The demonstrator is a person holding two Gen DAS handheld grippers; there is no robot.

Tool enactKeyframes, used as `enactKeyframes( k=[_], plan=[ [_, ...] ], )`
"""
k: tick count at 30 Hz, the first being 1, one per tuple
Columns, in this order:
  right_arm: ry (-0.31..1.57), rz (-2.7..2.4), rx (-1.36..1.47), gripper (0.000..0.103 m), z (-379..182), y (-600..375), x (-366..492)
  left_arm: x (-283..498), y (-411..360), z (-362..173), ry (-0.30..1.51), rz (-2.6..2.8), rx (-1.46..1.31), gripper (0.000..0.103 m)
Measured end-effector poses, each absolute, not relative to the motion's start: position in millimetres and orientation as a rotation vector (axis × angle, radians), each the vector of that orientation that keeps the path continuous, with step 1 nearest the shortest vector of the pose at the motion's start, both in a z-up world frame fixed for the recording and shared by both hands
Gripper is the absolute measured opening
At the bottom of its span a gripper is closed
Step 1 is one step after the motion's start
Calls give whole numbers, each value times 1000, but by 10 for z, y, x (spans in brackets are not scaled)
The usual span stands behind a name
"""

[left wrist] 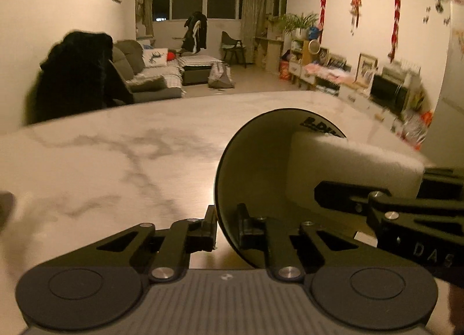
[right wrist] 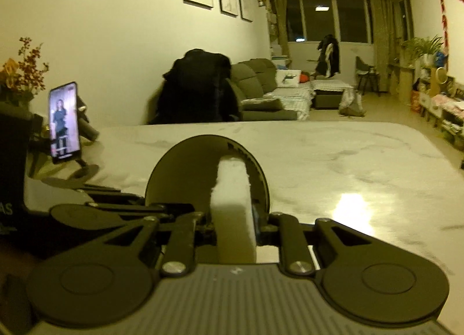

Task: Clean bowl
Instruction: 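Tilt the yellow bowl with the left tool while the right tool scrubs inside with the sponge, then rub the white sponge along the bowl's inner wall with the right tool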

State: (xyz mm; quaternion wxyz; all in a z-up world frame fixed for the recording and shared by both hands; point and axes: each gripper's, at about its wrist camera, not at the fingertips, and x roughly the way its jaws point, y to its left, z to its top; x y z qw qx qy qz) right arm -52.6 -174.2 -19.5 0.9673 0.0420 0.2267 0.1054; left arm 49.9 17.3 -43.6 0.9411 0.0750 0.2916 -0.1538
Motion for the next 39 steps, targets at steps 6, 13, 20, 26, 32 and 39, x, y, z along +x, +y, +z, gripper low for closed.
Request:
enactKeyframes(
  k=[6, 13, 20, 26, 32, 39],
  plan=[
    [477, 257, 82, 19, -261, -1541, -494, 427, 304, -427, 575, -296, 252, 13],
    [484, 234, 91, 21, -291, -1620, -509, 246, 88, -444, 431, -350, 395, 13],
    [438, 178, 144, 25, -213, -1930, -558, 296, -126, -495, 346, -429, 405, 13],
    [441, 165, 143, 26, -235, -2020, -542, 401, -208, -602, 281, -493, 353, 14],
    [459, 182, 58, 26, -281, -1959, -528, 523, -137, -680, 243, -594, 242, 17],
    [460, 248, -55, 18, -296, -1820, -537, 631, -102, -650, 272, -640, 157, 19]
  ],
)
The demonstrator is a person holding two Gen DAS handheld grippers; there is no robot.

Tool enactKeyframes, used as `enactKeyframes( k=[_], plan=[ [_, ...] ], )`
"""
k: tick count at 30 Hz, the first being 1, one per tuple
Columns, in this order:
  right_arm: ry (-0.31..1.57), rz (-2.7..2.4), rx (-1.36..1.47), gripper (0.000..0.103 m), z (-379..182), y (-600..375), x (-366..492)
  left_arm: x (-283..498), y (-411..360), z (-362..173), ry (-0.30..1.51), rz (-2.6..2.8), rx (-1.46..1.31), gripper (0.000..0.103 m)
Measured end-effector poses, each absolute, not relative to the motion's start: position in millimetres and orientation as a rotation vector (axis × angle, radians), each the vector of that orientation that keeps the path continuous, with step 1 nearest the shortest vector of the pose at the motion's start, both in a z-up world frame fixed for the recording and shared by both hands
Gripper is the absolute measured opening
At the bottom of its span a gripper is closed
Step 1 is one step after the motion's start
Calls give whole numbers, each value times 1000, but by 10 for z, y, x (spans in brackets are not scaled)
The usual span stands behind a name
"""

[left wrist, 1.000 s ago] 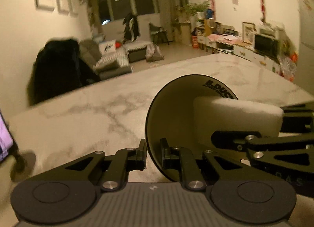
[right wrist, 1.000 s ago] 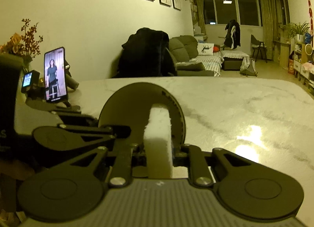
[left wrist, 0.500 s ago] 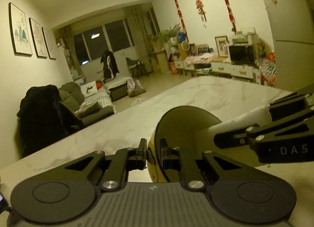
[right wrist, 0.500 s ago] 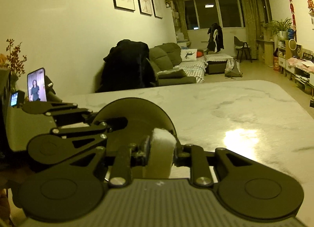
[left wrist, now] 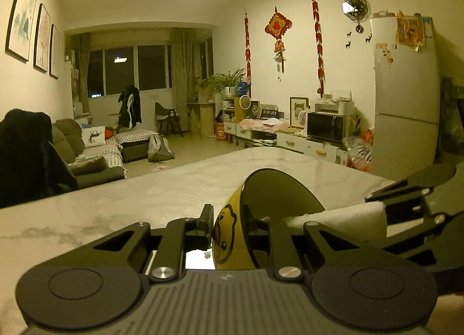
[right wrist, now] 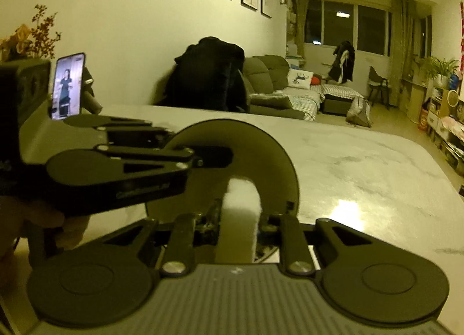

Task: Clean bowl
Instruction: 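Rub the white sponge along the bowl's inner wall with the right tool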

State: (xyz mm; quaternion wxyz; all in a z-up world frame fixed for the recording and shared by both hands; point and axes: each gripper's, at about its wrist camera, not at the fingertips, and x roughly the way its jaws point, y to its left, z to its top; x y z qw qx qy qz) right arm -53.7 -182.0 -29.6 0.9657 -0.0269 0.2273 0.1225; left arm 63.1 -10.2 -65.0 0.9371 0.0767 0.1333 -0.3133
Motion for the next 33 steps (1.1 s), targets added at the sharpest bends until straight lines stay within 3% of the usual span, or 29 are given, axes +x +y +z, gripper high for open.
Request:
enactKeyframes(
  k=[14, 25, 33],
  plan=[
    [355, 204, -172, 18, -93, -1903, -631, 631, -40, -639, 270, -638, 160, 20],
    [525, 307, 182, 18, -331, -2103, -568, 634, -58, -642, 269, -638, 160, 20],
    [523, 277, 182, 18, -340, -2028, -617, 593, -81, -632, 260, -637, 178, 22]
  ],
)
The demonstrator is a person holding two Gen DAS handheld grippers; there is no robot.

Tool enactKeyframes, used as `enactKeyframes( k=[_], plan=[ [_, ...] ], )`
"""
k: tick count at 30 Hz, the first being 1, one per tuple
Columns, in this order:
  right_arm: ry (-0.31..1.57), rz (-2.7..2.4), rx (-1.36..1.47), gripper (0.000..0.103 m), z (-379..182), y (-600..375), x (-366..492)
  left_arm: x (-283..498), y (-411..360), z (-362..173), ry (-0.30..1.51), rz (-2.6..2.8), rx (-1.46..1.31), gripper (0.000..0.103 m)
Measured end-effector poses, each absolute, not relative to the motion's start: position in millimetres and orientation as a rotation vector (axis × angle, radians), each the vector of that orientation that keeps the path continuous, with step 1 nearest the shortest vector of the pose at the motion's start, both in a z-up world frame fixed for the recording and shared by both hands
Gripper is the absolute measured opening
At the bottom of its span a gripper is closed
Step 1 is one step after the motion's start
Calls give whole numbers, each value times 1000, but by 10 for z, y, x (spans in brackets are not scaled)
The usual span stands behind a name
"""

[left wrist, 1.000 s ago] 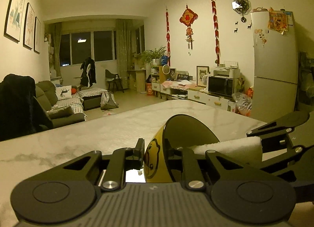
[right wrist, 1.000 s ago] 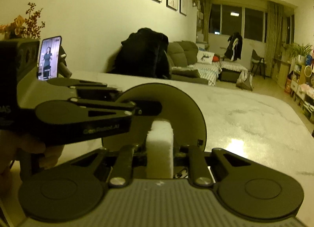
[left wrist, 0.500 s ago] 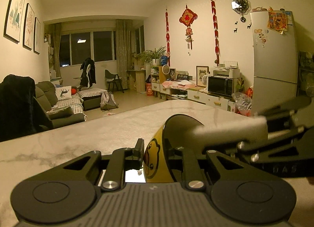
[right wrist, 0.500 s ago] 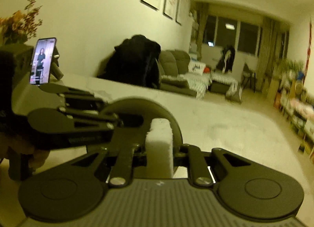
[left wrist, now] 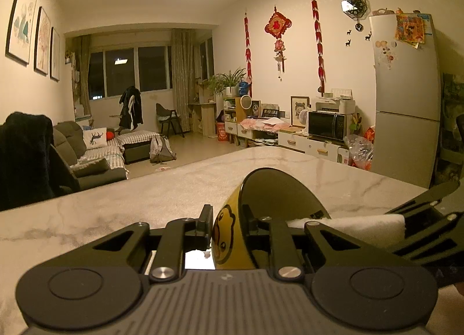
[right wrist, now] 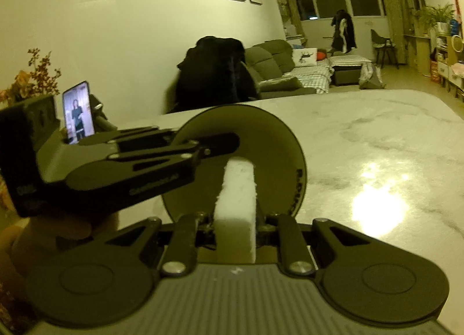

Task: Clean bowl
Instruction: 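Rub the white sponge along the bowl's inner wall with the right tool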

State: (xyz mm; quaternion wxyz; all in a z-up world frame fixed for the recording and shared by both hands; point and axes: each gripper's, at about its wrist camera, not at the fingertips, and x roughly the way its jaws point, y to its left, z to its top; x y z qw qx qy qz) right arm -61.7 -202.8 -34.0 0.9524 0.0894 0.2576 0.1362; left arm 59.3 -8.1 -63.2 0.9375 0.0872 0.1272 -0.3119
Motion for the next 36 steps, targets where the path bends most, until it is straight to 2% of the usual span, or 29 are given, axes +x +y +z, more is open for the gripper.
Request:
enactKeyframes(
  k=[8, 13, 26, 36],
  plan=[
    [454, 143, -5, 18, -214, -1983, -604, 588, -77, -631, 258, -646, 178, 22],
    [437, 132, -2, 18, -169, -2077, -617, 619, -58, -629, 260, -650, 173, 23],
    [574, 298, 227, 18, -332, -2039, -531, 679, -29, -634, 281, -652, 151, 23],
    [545, 215, 120, 18, -315, -1969, -537, 680, -43, -623, 273, -672, 159, 25]
  ],
)
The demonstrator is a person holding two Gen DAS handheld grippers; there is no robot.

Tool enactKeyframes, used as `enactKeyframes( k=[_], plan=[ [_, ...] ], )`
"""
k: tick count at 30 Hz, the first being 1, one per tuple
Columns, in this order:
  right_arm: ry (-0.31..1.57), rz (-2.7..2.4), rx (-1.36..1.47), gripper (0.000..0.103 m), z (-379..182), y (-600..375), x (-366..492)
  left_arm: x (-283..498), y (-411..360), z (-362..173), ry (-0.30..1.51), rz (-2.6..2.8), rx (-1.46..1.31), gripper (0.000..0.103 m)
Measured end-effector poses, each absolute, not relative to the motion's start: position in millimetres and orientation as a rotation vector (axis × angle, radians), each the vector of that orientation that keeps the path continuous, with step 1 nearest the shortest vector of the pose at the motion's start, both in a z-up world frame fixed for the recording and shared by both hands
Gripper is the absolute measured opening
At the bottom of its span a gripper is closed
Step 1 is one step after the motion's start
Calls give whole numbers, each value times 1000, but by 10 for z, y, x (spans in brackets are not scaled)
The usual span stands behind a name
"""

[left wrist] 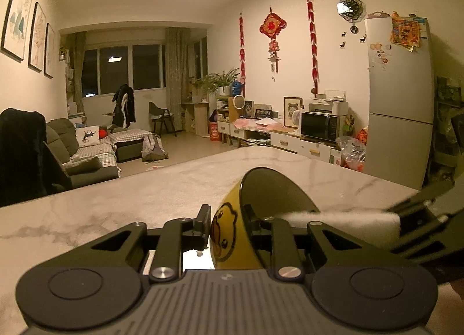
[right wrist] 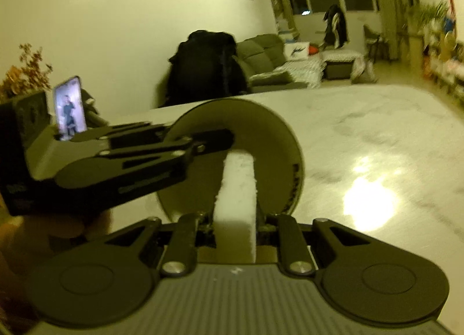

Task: Clean bowl
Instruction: 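Rub the white sponge along the bowl's inner wall with the right tool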

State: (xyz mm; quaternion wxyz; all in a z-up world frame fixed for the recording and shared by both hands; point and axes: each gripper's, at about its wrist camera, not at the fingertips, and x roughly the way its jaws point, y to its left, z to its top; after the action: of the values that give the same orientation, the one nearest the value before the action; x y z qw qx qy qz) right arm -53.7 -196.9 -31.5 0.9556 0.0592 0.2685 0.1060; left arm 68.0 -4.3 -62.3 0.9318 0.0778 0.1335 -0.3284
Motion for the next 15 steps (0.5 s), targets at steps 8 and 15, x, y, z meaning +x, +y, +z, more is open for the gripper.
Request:
enactKeyframes(
  k=[8, 15],
  plan=[
    [460, 110, -39, 18, -169, -1948, -483, 695, -22, -649, 271, -680, 162, 26],
    [509, 152, 1, 18, -330, -1953, -516, 678, -41, -660, 270, -682, 163, 27]
  ],
)
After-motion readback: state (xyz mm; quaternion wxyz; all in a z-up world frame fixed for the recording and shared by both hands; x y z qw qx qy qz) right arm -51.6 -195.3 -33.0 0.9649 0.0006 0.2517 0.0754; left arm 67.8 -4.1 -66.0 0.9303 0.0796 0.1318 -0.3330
